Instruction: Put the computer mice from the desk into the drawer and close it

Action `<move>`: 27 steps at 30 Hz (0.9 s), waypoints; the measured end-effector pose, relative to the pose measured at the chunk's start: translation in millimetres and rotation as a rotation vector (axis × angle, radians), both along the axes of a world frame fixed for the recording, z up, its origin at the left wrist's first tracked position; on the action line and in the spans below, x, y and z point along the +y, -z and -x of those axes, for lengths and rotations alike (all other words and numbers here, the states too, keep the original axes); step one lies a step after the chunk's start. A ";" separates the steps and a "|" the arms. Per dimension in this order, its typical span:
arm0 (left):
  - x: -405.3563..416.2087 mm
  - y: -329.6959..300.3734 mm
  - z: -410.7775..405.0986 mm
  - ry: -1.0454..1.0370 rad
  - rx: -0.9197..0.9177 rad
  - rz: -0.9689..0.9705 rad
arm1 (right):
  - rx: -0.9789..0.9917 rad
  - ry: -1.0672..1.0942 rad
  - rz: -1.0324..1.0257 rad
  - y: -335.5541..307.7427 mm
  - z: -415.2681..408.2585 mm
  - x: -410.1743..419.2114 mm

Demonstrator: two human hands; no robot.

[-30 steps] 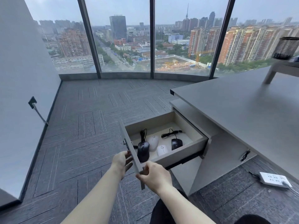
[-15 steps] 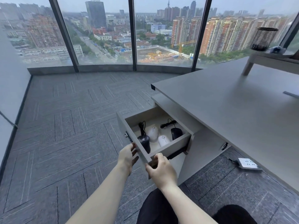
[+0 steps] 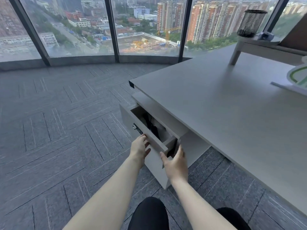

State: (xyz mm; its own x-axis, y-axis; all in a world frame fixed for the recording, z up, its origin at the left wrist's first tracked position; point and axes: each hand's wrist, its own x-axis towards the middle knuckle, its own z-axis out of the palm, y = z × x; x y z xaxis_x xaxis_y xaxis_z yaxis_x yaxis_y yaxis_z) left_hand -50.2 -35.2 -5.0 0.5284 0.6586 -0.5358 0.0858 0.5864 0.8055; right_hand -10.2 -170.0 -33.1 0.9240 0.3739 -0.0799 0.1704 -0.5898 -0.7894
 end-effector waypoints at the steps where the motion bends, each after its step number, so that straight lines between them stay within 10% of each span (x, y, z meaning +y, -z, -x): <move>1: -0.5 0.5 -7.4 0.005 -0.006 0.007 | 0.007 0.010 0.002 0.3 -7.3 -0.3; 27: -24.2 11.9 -28.4 0.120 0.087 -0.067 | 0.177 -0.137 0.085 -37.5 -37.2 -24.3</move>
